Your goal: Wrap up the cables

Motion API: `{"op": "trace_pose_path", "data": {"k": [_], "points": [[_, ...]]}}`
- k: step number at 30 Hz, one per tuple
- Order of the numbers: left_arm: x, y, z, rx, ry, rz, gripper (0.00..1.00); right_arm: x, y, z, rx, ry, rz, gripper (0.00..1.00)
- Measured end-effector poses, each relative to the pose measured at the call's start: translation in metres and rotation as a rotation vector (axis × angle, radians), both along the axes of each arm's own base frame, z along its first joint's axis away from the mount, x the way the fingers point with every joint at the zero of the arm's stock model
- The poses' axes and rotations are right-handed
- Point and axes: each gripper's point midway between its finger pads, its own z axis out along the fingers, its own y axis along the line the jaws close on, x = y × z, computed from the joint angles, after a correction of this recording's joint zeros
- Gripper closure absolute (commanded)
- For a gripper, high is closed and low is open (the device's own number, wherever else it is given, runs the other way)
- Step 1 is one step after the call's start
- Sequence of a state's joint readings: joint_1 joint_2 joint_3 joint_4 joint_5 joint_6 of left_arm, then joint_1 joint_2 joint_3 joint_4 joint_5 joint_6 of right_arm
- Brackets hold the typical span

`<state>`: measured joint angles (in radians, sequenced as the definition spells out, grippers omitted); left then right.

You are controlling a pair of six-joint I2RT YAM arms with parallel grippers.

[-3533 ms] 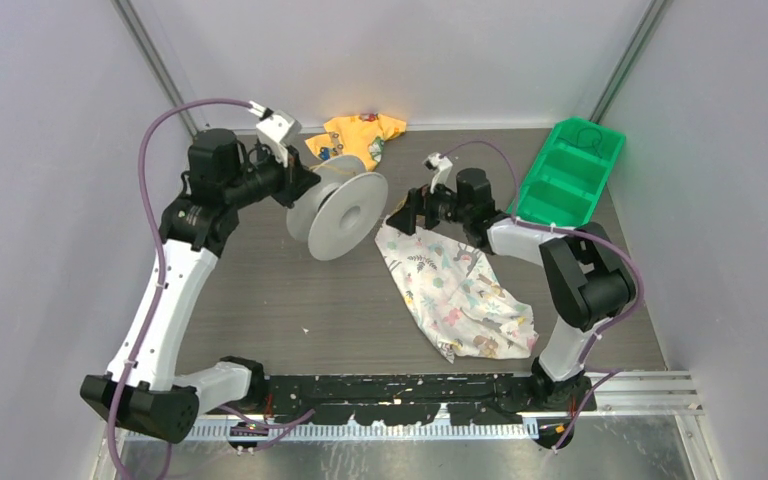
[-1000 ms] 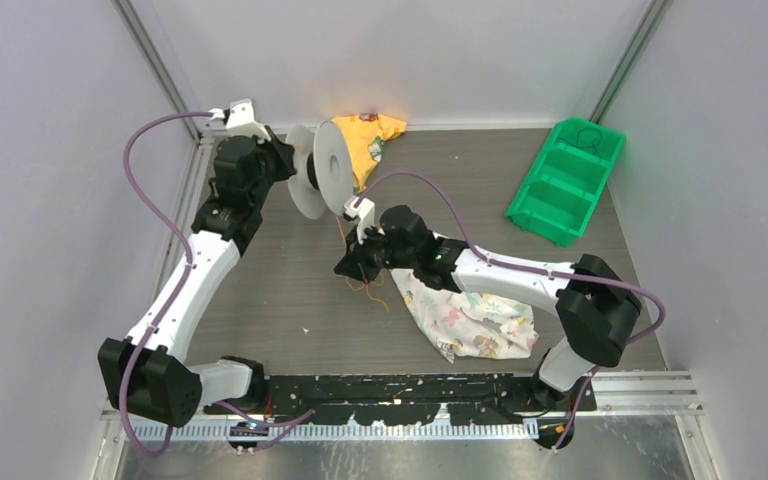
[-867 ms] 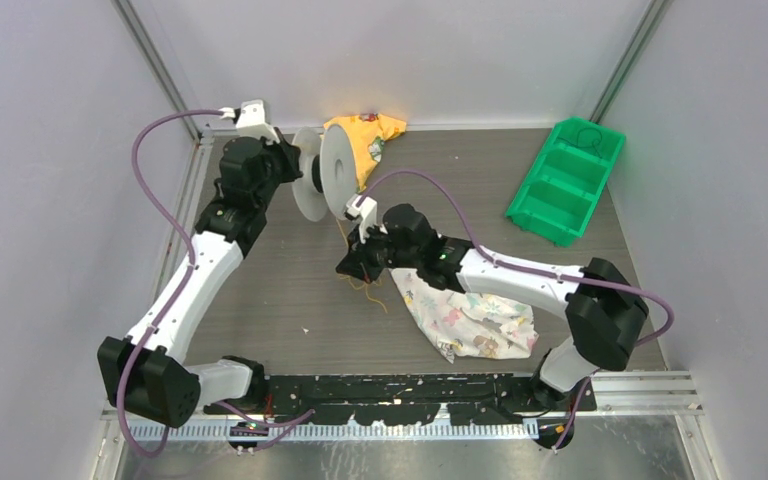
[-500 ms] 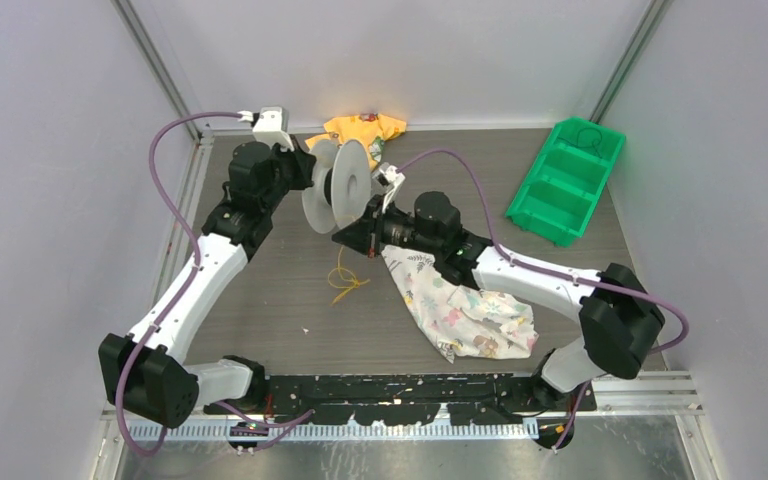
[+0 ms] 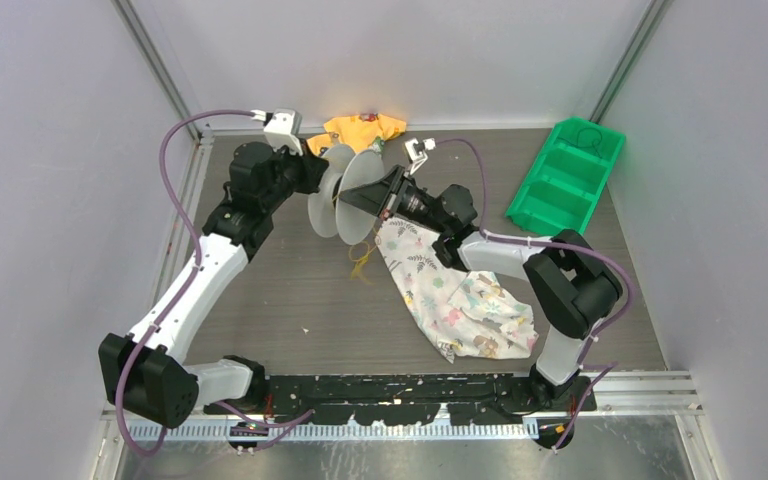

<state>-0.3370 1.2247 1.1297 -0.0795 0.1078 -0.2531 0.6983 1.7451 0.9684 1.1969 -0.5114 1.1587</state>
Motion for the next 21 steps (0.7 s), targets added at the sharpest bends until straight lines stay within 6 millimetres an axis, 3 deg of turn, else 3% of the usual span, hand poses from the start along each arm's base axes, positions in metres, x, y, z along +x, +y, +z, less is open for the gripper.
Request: {"op": "trace_pose_path", "data": {"k": [4, 9, 13, 16, 18, 21], "points": [[-0.002, -0.005, 0.0, 0.0, 0.0, -0.026, 1.0, 0.002, 0.0, 0.016, 0.046, -0.004, 0.021, 0.8], [-0.004, -0.007, 0.0, 0.004, -0.002, -0.042, 1.0, 0.0, -0.002, 0.046, 0.11, -0.058, 0.033, 0.89], [-0.004, -0.007, 0.0, 0.014, -0.007, -0.048, 1.0, 0.001, -0.01, 0.068, 0.166, -0.082, 0.047, 0.84], [-0.004, -0.007, 0.0, 0.017, -0.009, -0.051, 1.0, 0.005, -0.016, 0.071, 0.175, -0.088, 0.04, 0.82], [-0.004, -0.007, 0.0, 0.021, -0.012, -0.052, 1.0, 0.01, -0.022, 0.064, 0.147, -0.08, 0.022, 0.75], [-0.005, -0.004, 0.0, 0.046, -0.019, -0.047, 1.0, 0.016, -0.034, 0.04, 0.025, -0.065, -0.041, 0.53]]}}
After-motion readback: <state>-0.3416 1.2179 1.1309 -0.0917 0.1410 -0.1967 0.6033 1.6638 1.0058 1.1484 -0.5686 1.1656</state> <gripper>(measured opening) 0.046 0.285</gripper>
